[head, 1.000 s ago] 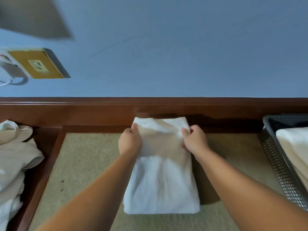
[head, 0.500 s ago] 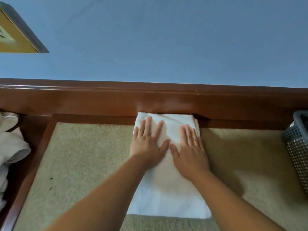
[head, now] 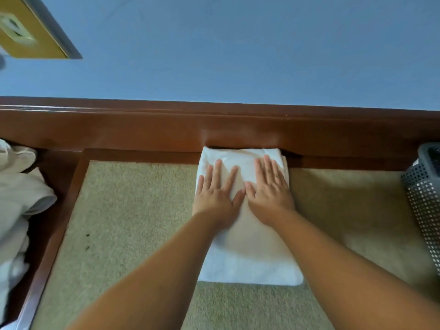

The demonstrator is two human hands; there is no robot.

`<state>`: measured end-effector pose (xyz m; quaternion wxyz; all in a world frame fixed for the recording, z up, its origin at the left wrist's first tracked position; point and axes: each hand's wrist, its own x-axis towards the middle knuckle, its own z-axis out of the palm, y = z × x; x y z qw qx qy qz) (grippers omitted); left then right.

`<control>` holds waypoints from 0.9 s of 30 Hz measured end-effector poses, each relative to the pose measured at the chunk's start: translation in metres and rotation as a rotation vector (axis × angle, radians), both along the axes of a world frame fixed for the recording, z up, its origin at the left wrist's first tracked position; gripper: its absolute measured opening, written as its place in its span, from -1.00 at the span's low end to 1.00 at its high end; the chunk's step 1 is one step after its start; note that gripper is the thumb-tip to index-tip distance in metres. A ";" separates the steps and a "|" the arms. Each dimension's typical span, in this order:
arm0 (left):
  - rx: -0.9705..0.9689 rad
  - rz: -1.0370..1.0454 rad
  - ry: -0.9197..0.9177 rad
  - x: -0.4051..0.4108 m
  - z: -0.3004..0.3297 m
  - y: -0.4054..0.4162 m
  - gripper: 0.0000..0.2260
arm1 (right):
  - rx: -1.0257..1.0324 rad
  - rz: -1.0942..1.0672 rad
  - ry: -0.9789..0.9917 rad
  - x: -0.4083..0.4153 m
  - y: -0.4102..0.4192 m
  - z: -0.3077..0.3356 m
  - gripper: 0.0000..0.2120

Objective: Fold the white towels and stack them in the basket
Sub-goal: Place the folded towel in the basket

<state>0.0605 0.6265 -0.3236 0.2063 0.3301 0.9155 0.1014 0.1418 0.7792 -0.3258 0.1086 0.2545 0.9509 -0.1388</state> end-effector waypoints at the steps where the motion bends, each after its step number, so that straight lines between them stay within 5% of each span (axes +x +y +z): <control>1: -0.015 -0.020 -0.032 -0.001 0.007 0.000 -0.38 | -0.038 -0.018 -0.044 -0.003 -0.003 0.006 -0.32; 7: -0.018 0.049 -0.004 0.063 0.037 -0.051 -0.43 | -0.146 -0.091 -0.098 0.038 -0.067 0.051 -0.33; 17: -0.017 0.030 -0.010 0.095 -0.008 -0.075 -0.42 | -0.049 0.007 0.004 0.098 -0.087 -0.001 -0.37; 27: 0.079 -0.294 0.155 0.142 -0.001 -0.163 -0.18 | -0.012 0.313 0.138 0.207 -0.092 0.011 -0.23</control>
